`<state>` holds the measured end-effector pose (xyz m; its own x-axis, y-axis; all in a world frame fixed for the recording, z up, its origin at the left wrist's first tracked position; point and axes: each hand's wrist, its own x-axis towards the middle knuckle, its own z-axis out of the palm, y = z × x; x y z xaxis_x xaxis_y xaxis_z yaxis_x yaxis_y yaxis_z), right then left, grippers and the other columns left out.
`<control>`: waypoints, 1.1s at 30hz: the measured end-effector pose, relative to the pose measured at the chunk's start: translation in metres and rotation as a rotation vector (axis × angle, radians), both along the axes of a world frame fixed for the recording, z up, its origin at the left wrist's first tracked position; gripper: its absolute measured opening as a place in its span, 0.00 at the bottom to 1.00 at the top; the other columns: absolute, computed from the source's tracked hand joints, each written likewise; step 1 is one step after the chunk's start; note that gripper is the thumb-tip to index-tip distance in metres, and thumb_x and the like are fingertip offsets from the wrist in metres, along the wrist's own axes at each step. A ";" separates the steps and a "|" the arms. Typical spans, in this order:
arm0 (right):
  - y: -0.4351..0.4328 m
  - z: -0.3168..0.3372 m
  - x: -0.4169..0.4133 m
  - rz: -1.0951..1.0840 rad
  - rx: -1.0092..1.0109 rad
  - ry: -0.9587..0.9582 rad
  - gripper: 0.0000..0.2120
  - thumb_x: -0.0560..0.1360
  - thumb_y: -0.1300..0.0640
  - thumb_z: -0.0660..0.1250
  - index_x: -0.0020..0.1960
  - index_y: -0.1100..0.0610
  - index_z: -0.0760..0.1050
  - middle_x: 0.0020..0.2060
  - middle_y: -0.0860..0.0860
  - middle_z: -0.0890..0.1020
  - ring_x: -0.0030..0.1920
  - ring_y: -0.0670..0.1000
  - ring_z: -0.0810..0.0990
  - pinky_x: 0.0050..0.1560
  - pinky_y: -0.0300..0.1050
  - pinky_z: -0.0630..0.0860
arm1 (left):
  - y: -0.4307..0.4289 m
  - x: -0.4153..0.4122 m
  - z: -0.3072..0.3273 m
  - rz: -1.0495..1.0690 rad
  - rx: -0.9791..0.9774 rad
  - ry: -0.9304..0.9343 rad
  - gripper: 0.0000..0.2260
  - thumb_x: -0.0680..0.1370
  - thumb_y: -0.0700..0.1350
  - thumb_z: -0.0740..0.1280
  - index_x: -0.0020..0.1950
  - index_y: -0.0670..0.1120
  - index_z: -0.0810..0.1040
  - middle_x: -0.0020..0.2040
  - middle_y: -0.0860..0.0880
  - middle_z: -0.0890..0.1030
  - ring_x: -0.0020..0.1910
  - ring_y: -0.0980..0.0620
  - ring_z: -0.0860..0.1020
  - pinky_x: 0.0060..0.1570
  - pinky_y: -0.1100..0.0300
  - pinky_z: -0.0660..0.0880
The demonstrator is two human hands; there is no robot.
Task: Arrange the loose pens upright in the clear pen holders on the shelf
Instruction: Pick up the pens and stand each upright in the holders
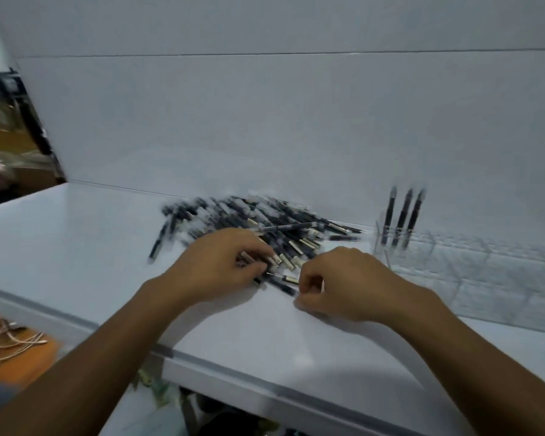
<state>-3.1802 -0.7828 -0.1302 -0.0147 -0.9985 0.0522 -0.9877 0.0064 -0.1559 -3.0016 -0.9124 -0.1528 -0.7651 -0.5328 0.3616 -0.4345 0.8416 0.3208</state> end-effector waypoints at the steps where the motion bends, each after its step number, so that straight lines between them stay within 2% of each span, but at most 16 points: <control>1: -0.001 -0.004 0.003 0.002 -0.001 -0.005 0.08 0.74 0.44 0.68 0.45 0.48 0.79 0.42 0.44 0.82 0.43 0.46 0.76 0.39 0.42 0.70 | 0.000 0.004 -0.004 -0.028 -0.027 -0.040 0.11 0.74 0.54 0.66 0.55 0.58 0.82 0.51 0.61 0.80 0.52 0.62 0.76 0.51 0.58 0.75; 4: -0.002 -0.012 0.007 -0.003 -0.029 -0.020 0.06 0.74 0.48 0.67 0.44 0.49 0.78 0.40 0.45 0.81 0.41 0.46 0.76 0.40 0.42 0.71 | -0.003 0.006 -0.010 -0.062 -0.082 -0.077 0.09 0.76 0.50 0.69 0.55 0.57 0.82 0.52 0.60 0.80 0.53 0.61 0.75 0.51 0.58 0.75; 7: 0.002 -0.013 0.001 -0.029 -0.023 -0.092 0.04 0.73 0.51 0.68 0.42 0.50 0.79 0.38 0.45 0.81 0.40 0.46 0.78 0.42 0.43 0.76 | -0.005 0.000 -0.008 -0.116 -0.159 -0.110 0.10 0.76 0.46 0.70 0.56 0.56 0.82 0.52 0.59 0.80 0.53 0.58 0.76 0.47 0.58 0.76; 10: 0.009 -0.010 -0.006 -0.050 -0.001 -0.154 0.03 0.71 0.52 0.70 0.40 0.50 0.80 0.36 0.44 0.82 0.38 0.43 0.78 0.40 0.38 0.76 | -0.004 -0.001 -0.002 -0.165 -0.259 -0.148 0.12 0.75 0.46 0.71 0.58 0.55 0.81 0.53 0.59 0.81 0.53 0.58 0.77 0.45 0.61 0.75; 12: 0.014 -0.008 -0.010 -0.054 0.029 -0.222 0.03 0.71 0.53 0.71 0.38 0.50 0.80 0.35 0.44 0.82 0.36 0.42 0.79 0.36 0.35 0.74 | -0.006 0.002 0.003 -0.163 -0.308 -0.099 0.14 0.75 0.43 0.71 0.59 0.54 0.80 0.52 0.57 0.81 0.50 0.58 0.77 0.43 0.63 0.74; 14: 0.017 -0.005 -0.013 -0.058 0.045 -0.324 0.04 0.71 0.54 0.71 0.38 0.50 0.80 0.32 0.43 0.83 0.32 0.41 0.79 0.33 0.33 0.73 | -0.010 0.004 0.009 -0.123 -0.266 0.013 0.15 0.75 0.40 0.70 0.60 0.51 0.80 0.51 0.56 0.79 0.47 0.58 0.76 0.43 0.66 0.72; 16: 0.019 -0.002 -0.015 -0.074 0.030 -0.471 0.04 0.72 0.56 0.71 0.38 0.51 0.81 0.30 0.44 0.82 0.28 0.40 0.78 0.33 0.34 0.74 | -0.015 0.000 0.016 -0.027 -0.122 0.157 0.13 0.76 0.39 0.68 0.58 0.51 0.79 0.50 0.56 0.76 0.47 0.60 0.75 0.46 0.68 0.70; 19: 0.018 0.001 -0.018 -0.115 -0.032 -0.761 0.03 0.73 0.60 0.70 0.45 0.54 0.81 0.28 0.47 0.81 0.29 0.45 0.79 0.35 0.38 0.77 | -0.023 -0.016 0.023 0.141 0.076 0.284 0.09 0.78 0.39 0.63 0.53 0.52 0.74 0.46 0.60 0.74 0.44 0.63 0.74 0.42 0.72 0.68; 21: 0.016 0.000 -0.019 -0.131 -0.083 -0.902 0.06 0.74 0.61 0.70 0.50 0.54 0.79 0.28 0.47 0.80 0.30 0.47 0.79 0.35 0.38 0.76 | -0.028 -0.030 0.023 0.155 0.105 0.243 0.07 0.78 0.41 0.63 0.52 0.52 0.73 0.45 0.60 0.76 0.41 0.62 0.75 0.40 0.68 0.68; 23: 0.015 -0.001 -0.018 -0.135 -0.128 -0.993 0.06 0.75 0.61 0.69 0.51 0.56 0.79 0.28 0.47 0.79 0.30 0.46 0.79 0.35 0.38 0.76 | -0.031 -0.045 0.022 0.124 0.073 0.117 0.06 0.78 0.45 0.66 0.54 0.52 0.73 0.46 0.57 0.78 0.42 0.57 0.76 0.40 0.64 0.70; 27: 0.012 0.001 -0.018 -0.153 -0.194 -1.058 0.05 0.75 0.62 0.69 0.51 0.57 0.76 0.32 0.51 0.79 0.32 0.47 0.80 0.36 0.41 0.77 | -0.037 -0.068 0.015 0.202 -0.179 -0.178 0.12 0.78 0.51 0.66 0.59 0.50 0.72 0.47 0.51 0.77 0.45 0.50 0.74 0.40 0.58 0.68; 31: 0.017 0.006 -0.022 -0.156 -0.287 -1.018 0.04 0.75 0.62 0.68 0.49 0.57 0.75 0.30 0.50 0.80 0.32 0.48 0.81 0.38 0.47 0.80 | -0.037 -0.076 0.010 0.196 -0.261 -0.201 0.10 0.78 0.49 0.66 0.58 0.50 0.73 0.51 0.49 0.80 0.47 0.48 0.75 0.42 0.56 0.71; 33: 0.021 0.012 -0.030 -0.157 -0.322 -0.980 0.04 0.75 0.61 0.69 0.49 0.57 0.76 0.30 0.48 0.80 0.32 0.47 0.81 0.37 0.44 0.80 | -0.035 -0.075 0.011 0.189 -0.249 -0.117 0.09 0.78 0.49 0.66 0.57 0.51 0.74 0.50 0.51 0.80 0.47 0.51 0.75 0.42 0.58 0.70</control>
<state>-3.2098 -0.7614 -0.1178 -0.3229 -0.9227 0.2105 -0.4194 -0.0599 -0.9058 -3.0767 -0.9471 -0.1416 -0.7051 -0.5756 0.4141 -0.6120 0.7890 0.0545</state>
